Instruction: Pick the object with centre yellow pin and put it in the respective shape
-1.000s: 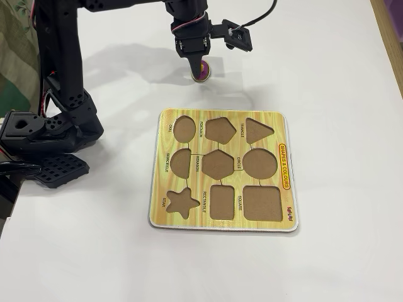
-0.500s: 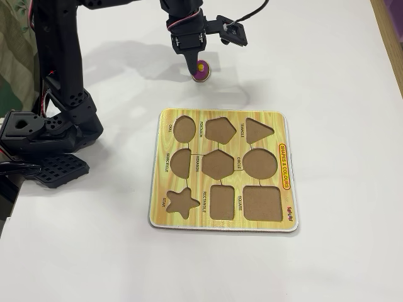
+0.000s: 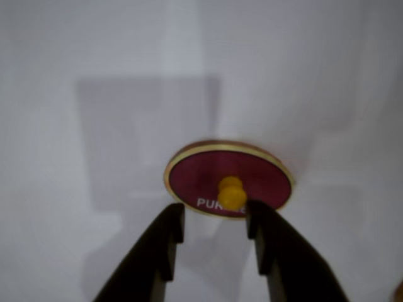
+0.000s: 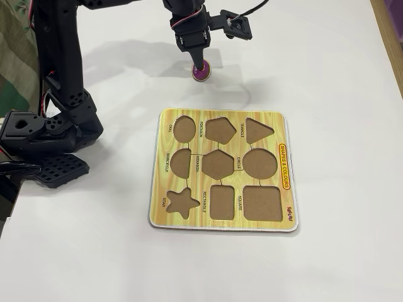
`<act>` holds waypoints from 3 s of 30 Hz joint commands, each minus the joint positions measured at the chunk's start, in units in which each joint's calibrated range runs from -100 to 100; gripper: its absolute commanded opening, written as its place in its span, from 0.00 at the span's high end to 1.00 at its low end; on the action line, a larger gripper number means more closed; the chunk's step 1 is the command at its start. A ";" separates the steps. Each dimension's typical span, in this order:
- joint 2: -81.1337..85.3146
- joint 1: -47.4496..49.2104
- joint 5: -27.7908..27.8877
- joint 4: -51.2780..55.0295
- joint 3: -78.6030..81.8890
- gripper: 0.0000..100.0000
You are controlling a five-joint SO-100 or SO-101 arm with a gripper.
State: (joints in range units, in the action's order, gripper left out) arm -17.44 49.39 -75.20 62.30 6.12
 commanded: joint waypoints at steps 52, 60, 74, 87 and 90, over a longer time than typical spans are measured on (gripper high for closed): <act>0.45 -1.83 0.30 -4.73 1.26 0.88; 1.12 -2.81 0.35 -4.82 4.23 0.88; 0.54 -2.81 0.40 -4.56 4.23 0.89; 0.45 -2.91 2.13 -4.47 4.32 0.88; 0.45 -2.91 2.23 -4.56 5.58 0.88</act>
State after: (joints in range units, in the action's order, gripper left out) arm -17.35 47.43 -73.37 57.67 10.88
